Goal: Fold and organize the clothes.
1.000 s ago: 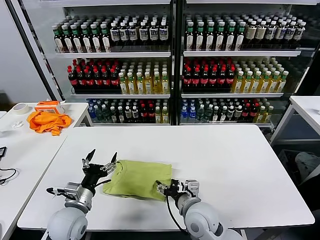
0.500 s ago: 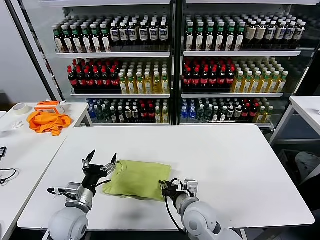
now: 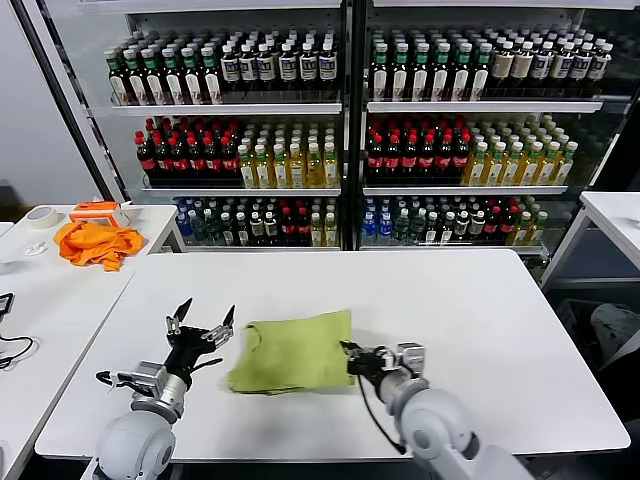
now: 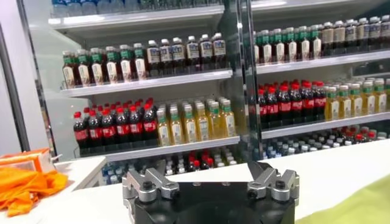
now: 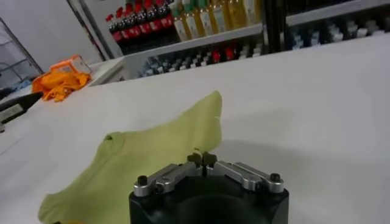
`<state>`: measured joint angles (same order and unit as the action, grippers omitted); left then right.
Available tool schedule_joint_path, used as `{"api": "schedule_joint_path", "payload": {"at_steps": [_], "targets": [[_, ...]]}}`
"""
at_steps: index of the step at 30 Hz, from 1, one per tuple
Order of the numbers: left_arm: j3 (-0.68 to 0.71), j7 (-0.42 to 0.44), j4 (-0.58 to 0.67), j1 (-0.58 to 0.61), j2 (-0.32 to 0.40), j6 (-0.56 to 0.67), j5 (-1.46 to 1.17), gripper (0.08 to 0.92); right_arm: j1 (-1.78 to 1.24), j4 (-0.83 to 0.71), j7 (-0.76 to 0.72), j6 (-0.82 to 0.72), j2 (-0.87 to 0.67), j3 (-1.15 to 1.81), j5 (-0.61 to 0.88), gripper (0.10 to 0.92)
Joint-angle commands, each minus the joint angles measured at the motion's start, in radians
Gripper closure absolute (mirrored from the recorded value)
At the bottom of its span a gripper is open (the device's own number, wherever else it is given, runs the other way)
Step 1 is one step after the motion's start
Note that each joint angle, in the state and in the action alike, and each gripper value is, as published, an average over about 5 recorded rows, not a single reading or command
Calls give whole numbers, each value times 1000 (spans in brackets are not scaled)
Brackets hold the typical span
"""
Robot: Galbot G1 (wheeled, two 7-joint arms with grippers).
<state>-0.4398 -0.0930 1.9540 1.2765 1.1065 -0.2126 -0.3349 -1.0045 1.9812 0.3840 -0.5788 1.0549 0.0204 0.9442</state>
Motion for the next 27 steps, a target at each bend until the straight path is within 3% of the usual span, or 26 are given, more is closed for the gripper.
{"api": "schedule_joint_path", "payload": {"at_steps": [1, 8, 14, 21, 27], "targets": [[9, 5, -14, -13, 1, 8, 3, 177, -102, 4, -308, -6, -205, 234, -91, 917], [16, 10, -27, -18, 3, 19, 6, 177, -72, -89, -363, -4, -171, 220, -177, 917], [11, 49, -96, -60, 12, 138, 82, 177, -110, -34, -248, 0, -150, 246, -179, 887], [20, 64, -112, -84, 36, 150, 90, 177, -178, 67, -247, 50, -176, 401, -242, 696], [23, 32, -158, -99, 51, 206, 218, 177, -190, 24, -283, 197, -153, 451, -378, 523]]}}
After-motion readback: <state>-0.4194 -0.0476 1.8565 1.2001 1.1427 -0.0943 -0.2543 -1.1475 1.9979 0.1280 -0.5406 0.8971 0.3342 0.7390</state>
